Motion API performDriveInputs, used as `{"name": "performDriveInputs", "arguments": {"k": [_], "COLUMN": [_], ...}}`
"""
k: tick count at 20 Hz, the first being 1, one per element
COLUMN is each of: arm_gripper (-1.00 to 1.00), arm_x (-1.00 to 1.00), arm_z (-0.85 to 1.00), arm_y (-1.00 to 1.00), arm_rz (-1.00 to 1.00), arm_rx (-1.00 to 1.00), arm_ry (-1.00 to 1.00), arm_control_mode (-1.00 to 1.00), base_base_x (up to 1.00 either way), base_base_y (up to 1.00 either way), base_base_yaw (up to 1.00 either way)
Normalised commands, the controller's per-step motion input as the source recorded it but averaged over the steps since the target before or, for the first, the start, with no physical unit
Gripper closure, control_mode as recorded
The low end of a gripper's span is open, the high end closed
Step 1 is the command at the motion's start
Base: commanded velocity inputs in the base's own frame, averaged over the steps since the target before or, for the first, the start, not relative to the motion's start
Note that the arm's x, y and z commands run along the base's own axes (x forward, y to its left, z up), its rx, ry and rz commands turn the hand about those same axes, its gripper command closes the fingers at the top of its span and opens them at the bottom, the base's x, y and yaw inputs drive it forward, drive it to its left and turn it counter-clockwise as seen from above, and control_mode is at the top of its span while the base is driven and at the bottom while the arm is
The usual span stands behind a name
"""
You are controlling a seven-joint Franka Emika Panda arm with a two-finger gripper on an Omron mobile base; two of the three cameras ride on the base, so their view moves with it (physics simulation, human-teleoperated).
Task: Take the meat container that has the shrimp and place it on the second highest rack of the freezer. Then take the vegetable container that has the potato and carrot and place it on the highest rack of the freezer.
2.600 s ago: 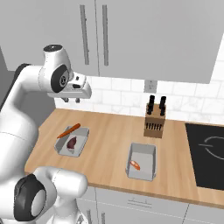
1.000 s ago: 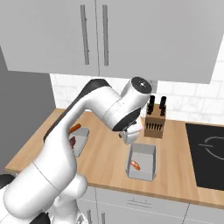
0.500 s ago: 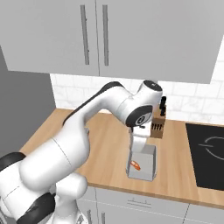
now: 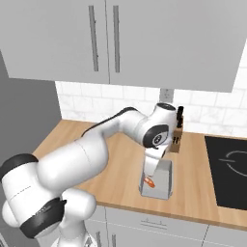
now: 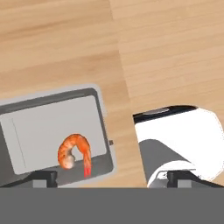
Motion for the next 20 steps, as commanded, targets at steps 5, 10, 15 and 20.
{"name": "performDriveInputs", "arguments": {"k": [5,10,15,20], "arm_gripper": [-1.0,-1.0,-1.0,-1.0], "arm_x": [0.17,0.05,0.01,0.01], "arm_z": [-0.58,-0.62,-0.44,-0.36], "arm_y": [-0.12,-0.3,-0.14,0.0], "arm_rz": [-0.02,0.14,0.11,0.0], "arm_rx": [-0.07,0.0,0.0,0.0], "arm_ry": [0.01,0.0,0.0,0.0], "arm_control_mode": [-1.0,-1.0,-1.0,-1.0], "base_base_x": [0.0,0.0,0.0,0.0], "base_base_y": [0.0,0.0,0.0,0.0], "base_base_yaw": [0.0,0.0,0.0,0.0]}}
